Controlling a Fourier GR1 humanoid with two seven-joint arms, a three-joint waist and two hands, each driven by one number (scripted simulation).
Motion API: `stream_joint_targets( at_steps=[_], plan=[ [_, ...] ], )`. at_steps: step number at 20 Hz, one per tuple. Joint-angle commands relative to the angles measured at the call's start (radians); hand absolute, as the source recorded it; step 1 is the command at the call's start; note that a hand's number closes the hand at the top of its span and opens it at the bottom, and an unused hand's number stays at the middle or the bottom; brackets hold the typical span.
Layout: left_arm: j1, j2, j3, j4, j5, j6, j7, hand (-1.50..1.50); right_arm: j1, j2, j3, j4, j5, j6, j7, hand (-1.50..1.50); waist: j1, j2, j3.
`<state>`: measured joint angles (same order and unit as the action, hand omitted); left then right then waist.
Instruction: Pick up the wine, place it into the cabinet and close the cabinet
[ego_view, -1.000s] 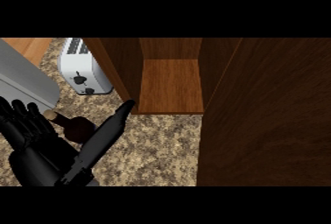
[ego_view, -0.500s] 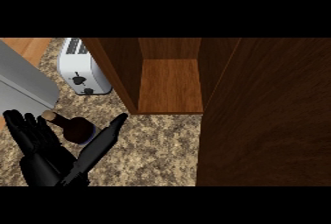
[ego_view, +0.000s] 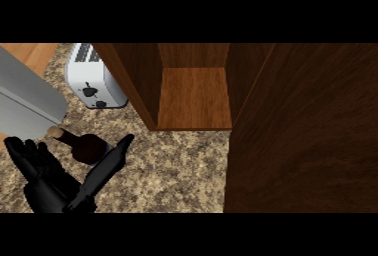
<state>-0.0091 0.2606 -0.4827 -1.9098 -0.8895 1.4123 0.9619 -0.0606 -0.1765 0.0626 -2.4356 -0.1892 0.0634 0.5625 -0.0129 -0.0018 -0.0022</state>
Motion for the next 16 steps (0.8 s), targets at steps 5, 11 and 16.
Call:
stream_joint_targets(
  at_steps=[5,11,16],
  plan=[
    [0.038,0.002,-0.025,0.015,0.123,0.085,-0.104,-1.50,0.043,0.002,-0.019,-0.123,-0.068,0.006,0.040,-1.50,0.005,0.000,-0.001],
    [0.003,0.058,-0.024,0.035,0.223,0.086,-0.130,-1.50,0.065,0.022,0.013,-0.149,-0.051,0.018,0.027,-1.50,0.000,-0.001,-0.002],
    [-0.026,-0.002,-0.049,0.076,0.254,0.087,-0.202,-1.50,0.037,0.022,0.004,-0.138,-0.069,0.011,0.048,-1.50,-0.004,0.000,-0.003]
  ],
)
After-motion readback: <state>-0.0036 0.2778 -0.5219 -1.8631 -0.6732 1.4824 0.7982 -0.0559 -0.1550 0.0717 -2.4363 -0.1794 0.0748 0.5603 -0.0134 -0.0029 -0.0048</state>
